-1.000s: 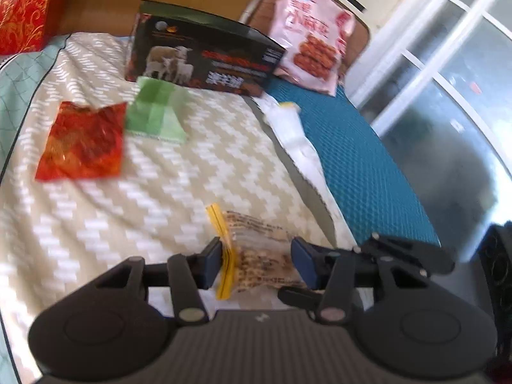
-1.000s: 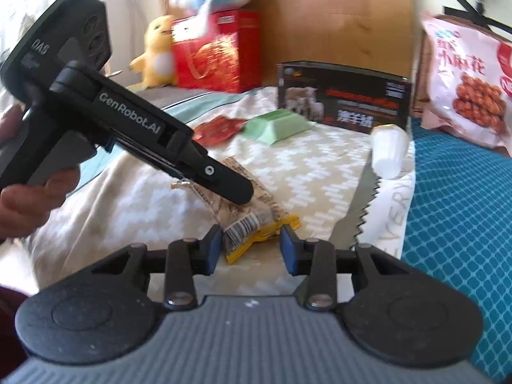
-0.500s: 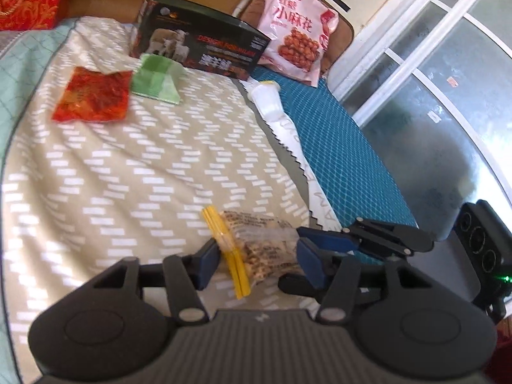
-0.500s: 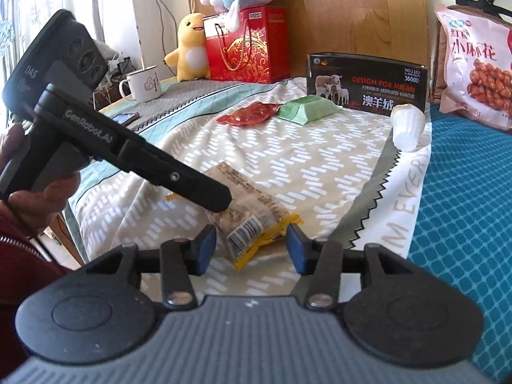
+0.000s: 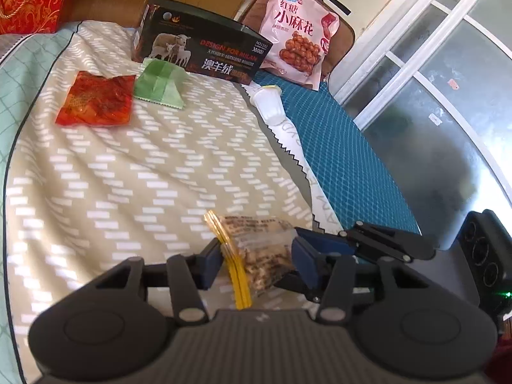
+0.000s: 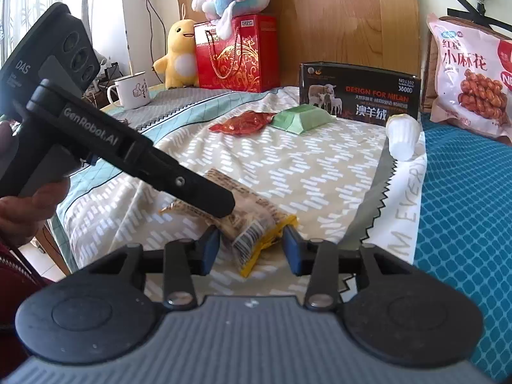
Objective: Organize snacks
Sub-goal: 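Grasp the nut bag by its zipper edge with the left gripper and lift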
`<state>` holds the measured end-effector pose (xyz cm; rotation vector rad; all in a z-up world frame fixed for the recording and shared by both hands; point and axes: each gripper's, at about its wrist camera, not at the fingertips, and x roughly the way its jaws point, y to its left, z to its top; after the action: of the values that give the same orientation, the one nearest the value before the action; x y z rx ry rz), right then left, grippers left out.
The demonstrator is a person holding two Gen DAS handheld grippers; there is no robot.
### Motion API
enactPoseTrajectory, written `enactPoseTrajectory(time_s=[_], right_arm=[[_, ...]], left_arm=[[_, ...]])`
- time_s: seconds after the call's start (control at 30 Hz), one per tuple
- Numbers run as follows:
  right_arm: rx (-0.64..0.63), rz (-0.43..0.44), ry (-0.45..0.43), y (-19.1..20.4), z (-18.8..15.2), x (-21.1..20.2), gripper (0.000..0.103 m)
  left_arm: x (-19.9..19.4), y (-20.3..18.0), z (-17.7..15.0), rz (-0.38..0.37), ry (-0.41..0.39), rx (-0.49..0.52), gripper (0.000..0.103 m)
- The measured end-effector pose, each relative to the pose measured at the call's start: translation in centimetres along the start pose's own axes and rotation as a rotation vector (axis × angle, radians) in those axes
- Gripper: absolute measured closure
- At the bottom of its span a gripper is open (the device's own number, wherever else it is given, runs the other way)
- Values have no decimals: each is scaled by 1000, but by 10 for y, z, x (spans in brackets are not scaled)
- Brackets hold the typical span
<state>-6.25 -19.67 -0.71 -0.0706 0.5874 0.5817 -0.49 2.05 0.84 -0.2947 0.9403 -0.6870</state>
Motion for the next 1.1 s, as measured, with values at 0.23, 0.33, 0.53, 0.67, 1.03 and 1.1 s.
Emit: enactPoseTrajectory(time_s=[0.23, 0.33, 0.53, 0.67, 1.03, 1.1], right_arm=[[-10, -4, -14, 2, 3, 2, 59], [1, -1, -8, 0, 3, 5, 59], [7, -1, -12, -2, 5, 9, 59], [18, 1, -15, -5, 5, 12, 59], [30, -4, -40, -8, 10, 16, 59], [31, -4, -60, -11, 16, 17, 59]], left_arm=[[-1, 5, 3, -8, -11, -8, 56], [2, 7, 3, -5, -8, -13, 56], [5, 10, 8, -8, -12, -18, 55], [7, 12, 11, -10, -13, -22, 55], [9, 10, 24, 0, -28, -5, 54], [6, 10, 33, -1, -43, 2, 54]])
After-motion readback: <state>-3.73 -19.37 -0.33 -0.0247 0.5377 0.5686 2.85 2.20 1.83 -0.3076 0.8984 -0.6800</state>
